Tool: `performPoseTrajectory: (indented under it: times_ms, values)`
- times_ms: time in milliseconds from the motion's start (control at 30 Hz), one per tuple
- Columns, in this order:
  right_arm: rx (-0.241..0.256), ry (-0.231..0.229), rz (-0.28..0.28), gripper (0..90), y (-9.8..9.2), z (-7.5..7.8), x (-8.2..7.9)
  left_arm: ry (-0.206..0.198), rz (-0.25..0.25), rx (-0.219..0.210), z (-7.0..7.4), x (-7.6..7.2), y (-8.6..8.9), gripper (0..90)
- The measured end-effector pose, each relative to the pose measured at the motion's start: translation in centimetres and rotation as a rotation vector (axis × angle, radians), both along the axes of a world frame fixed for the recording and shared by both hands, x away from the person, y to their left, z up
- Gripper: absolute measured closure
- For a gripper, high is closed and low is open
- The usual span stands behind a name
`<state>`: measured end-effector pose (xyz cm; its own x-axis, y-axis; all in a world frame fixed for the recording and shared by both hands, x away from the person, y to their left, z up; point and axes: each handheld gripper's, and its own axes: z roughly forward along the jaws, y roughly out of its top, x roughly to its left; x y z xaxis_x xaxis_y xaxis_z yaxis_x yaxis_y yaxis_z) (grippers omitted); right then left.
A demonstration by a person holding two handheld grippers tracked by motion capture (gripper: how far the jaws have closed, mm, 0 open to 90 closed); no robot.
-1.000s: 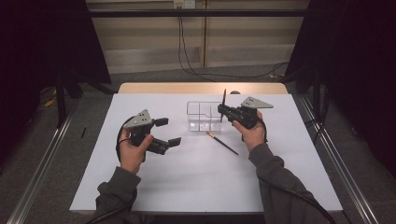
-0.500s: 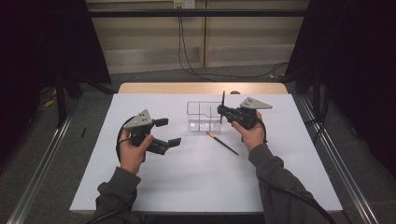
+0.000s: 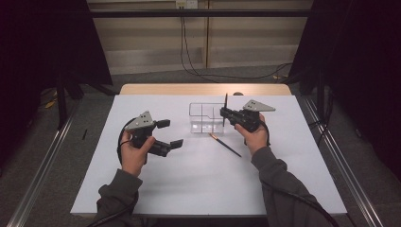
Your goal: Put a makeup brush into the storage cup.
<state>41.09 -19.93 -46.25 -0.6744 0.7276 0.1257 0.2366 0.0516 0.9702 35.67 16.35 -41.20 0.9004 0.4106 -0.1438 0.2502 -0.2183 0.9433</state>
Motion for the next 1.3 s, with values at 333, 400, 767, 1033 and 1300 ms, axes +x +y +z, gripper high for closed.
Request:
performPoseTrajectory:
  times_ms: [333, 400, 767, 1033, 1300]
  values:
    - [-0.009, 0.004, 0.004, 82.0, -0.10, -0.14, -0.04, 0.001, -0.005, -0.003, -0.01, 0.02, -0.01, 2.1]
    - [-0.006, 0.006, 0.002, 81.9, -0.10, -0.18, -0.04, 0.001, 0.001, 0.001, -0.01, -0.01, -0.02, 2.1]
    - [-0.007, 0.010, 0.000, 81.3, -0.10, -0.20, -0.07, -0.001, -0.004, 0.014, -0.06, 0.05, -0.01, 2.2]
    - [-0.009, 0.011, 0.000, 80.1, -0.12, -0.16, -0.09, -0.002, -0.007, 0.014, -0.06, 0.07, 0.02, 2.2]
    - [-0.013, 0.009, -0.002, 77.9, -0.16, -0.11, -0.05, -0.003, -0.002, 0.012, -0.02, 0.03, 0.01, 2.2]
